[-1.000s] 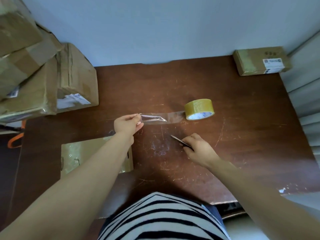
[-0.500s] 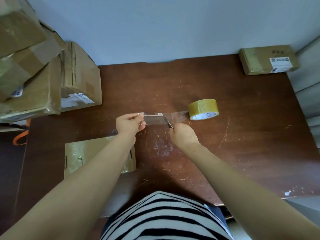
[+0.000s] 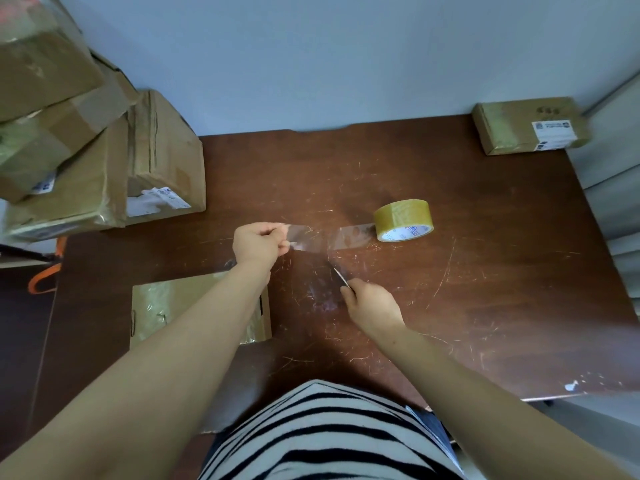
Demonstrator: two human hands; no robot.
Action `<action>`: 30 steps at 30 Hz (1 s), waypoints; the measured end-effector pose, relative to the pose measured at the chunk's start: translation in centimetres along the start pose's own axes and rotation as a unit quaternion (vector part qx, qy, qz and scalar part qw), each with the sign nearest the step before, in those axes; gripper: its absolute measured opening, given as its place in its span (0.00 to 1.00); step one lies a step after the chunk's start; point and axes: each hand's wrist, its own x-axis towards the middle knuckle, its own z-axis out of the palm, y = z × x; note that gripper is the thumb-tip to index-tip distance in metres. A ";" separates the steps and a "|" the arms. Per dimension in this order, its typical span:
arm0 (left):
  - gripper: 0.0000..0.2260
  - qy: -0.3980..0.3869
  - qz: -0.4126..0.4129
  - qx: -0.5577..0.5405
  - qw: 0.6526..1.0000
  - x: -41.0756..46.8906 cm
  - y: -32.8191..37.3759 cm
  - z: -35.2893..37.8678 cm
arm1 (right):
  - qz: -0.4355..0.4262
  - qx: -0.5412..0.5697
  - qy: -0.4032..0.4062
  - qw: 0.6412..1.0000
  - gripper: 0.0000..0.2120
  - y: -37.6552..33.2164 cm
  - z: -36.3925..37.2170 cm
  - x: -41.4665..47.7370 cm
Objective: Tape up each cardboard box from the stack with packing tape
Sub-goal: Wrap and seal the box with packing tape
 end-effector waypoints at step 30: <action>0.14 -0.114 -0.097 -0.084 0.985 -3.3 0.3 -13.0 | -0.001 0.454 -0.127 0.882 0.04 -11.3 -1.6 0.2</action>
